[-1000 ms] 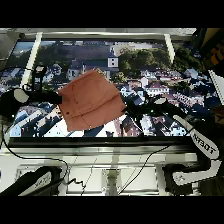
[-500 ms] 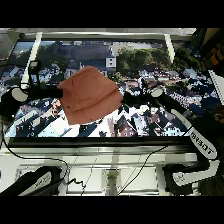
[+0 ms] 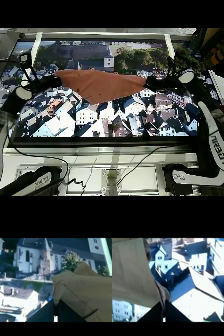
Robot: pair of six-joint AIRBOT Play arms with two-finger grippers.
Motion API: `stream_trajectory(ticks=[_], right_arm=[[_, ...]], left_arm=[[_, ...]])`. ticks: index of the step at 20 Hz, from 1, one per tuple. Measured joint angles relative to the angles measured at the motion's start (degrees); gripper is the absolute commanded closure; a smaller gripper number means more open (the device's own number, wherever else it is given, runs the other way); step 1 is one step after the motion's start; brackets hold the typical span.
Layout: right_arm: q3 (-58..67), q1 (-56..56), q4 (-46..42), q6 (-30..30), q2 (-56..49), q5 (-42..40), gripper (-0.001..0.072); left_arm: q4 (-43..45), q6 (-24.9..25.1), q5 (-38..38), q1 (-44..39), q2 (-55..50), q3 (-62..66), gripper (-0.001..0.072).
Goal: Fold the clothes and pants, and hang the long-sleeved shirts on hangers.
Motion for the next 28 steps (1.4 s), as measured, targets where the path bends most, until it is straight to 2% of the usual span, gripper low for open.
stream_trajectory(ticks=[3,7,14,15,16,17,22,25,28], right_arm=[[-5.05,-0.55,-1.88,0.42,4.68,1.53,0.0705],[-17.35,3.91,-1.62,2.54,12.94,-1.01,0.0705],[-36.41,19.69,-0.98,16.15,25.49,-11.13,0.0693],[-37.64,21.55,-1.16,17.77,26.23,-12.24,0.0513],[-38.40,22.97,-1.14,18.78,26.75,-13.18,0.0135],[-39.04,24.06,-1.25,19.58,27.12,-13.81,0.0016],[-40.04,26.14,-3.21,21.51,27.96,-15.72,0.0018],[-38.58,24.11,-6.12,21.84,28.09,-15.34,0.0019],[-36.00,17.05,-9.66,22.03,28.15,-15.15,0.0018]], left_arm=[[-2.14,-0.02,6.78,-4.11,-4.42,0.85,0.0694],[-3.28,-0.04,12.61,-10.86,-12.09,5.99,0.0694],[-3.72,0.68,15.47,-17.44,-21.97,14.64,0.0682],[-3.72,0.85,15.76,-17.70,-22.43,14.99,0.0546],[-3.74,0.85,16.00,-17.92,-22.80,15.28,0.0220],[-3.74,0.87,16.35,-18.05,-22.99,15.50,-0.0003],[-3.06,1.07,13.92,-17.97,-21.38,15.91,0.0004],[1.97,1.05,7.93,-16.39,-18.47,15.98,0.0011],[7.26,0.70,-1.81,-12.79,-15.17,15.98,0.0014]])
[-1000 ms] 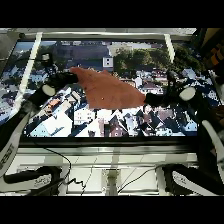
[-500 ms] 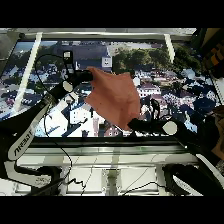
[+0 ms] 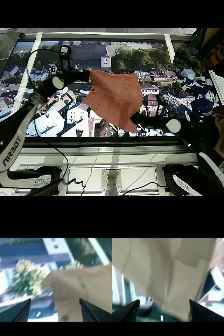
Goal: Fold the clothes and pants, and hang the long-sleeved shirts on hangers.
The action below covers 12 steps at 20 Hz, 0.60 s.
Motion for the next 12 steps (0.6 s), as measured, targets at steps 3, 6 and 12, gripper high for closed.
stream_trajectory(ticks=[3,6,12], right_arm=[[2.43,-9.62,-1.77,-0.28,0.00,0.35,0.0019],[4.22,-17.07,-2.43,-2.45,0.00,1.33,0.0018],[5.27,-21.92,-3.26,-4.81,-0.07,1.20,0.0018]], left_arm=[[2.25,-1.77,-13.09,5.05,1.07,0.00,0.0019],[3.17,-2.47,-27.15,10.05,-0.74,-0.11,0.0032],[-3.56,1.53,-40.54,13.35,-7.17,-0.13,0.0075]])
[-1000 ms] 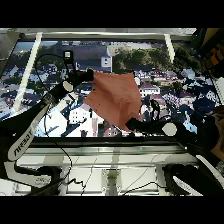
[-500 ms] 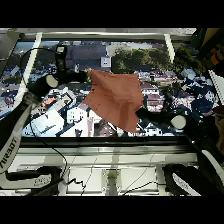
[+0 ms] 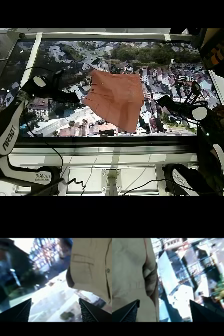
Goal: Fold the clothes and pants, and hang the long-sleeved shirts on hangers.
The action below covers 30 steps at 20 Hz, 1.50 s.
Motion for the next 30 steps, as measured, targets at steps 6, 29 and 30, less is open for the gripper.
stream_trajectory(ticks=[6,29,30], right_arm=[[0.13,-0.68,-0.09,-0.44,0.00,-1.53,0.0019],[0.17,-0.72,-0.11,-0.52,-5.84,-3.48,0.0020],[0.20,-0.72,-0.11,-0.55,-5.88,-3.28,0.0020]], left_arm=[[-7.32,2.95,-0.68,-0.50,-5.55,0.02,0.0131],[-2.03,-1.88,-3.65,-6.71,3.28,-6.64,0.0693],[-1.55,-2.19,-3.80,-6.97,4.26,-8.26,0.0693]])
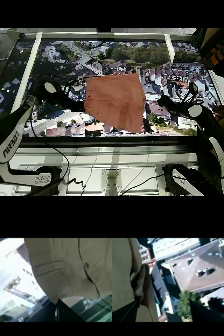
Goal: Fold the clothes and pants, and hang the long-sleeved shirts on hangers.
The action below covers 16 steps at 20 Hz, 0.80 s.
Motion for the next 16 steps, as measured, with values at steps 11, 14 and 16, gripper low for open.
stream_trajectory(ticks=[11,14,16], right_arm=[[-2.91,0.00,3.67,-20.44,-0.17,24.33,0.0164],[-6.34,0.00,9.05,-23.21,-1.75,27.28,0.0164],[-7.69,0.00,12.90,-24.65,-4.26,27.89,0.0164]], left_arm=[[1.46,-1.38,0.79,-0.92,4.50,-8.02,0.0692],[1.46,-1.38,0.81,-0.92,4.63,-8.22,0.0692],[1.46,-1.40,0.81,-0.92,4.68,-8.26,0.0692]])
